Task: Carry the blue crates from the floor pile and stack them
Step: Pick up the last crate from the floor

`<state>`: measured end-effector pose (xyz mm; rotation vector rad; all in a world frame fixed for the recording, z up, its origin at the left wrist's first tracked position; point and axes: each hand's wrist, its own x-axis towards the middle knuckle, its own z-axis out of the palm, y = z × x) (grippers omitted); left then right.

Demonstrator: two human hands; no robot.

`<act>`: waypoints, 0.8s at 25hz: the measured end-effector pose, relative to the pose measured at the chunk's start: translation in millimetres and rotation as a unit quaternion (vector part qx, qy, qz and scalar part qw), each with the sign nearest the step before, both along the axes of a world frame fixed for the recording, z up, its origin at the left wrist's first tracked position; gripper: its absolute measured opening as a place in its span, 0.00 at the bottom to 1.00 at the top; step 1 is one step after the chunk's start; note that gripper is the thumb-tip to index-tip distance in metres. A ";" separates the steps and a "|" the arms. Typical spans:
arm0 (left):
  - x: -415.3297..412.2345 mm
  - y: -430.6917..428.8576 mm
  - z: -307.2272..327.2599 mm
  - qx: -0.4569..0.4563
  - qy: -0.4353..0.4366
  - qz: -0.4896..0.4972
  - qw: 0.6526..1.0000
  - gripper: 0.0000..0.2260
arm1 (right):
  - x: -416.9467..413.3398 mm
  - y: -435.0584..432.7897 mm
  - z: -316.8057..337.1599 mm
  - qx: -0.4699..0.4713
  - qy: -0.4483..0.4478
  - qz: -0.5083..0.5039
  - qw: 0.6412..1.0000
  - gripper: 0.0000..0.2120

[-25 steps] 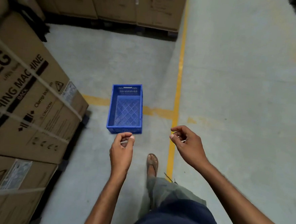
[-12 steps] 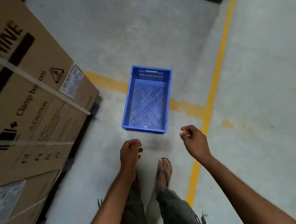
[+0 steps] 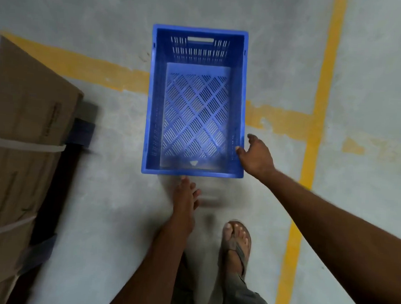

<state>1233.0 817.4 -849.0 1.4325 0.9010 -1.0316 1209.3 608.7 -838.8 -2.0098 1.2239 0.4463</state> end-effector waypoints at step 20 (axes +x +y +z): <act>57.1 7.1 29.4 0.008 -0.140 0.258 0.956 0.16 | 5.9 34.6 5.3 0.186 -0.070 -0.202 0.959 0.06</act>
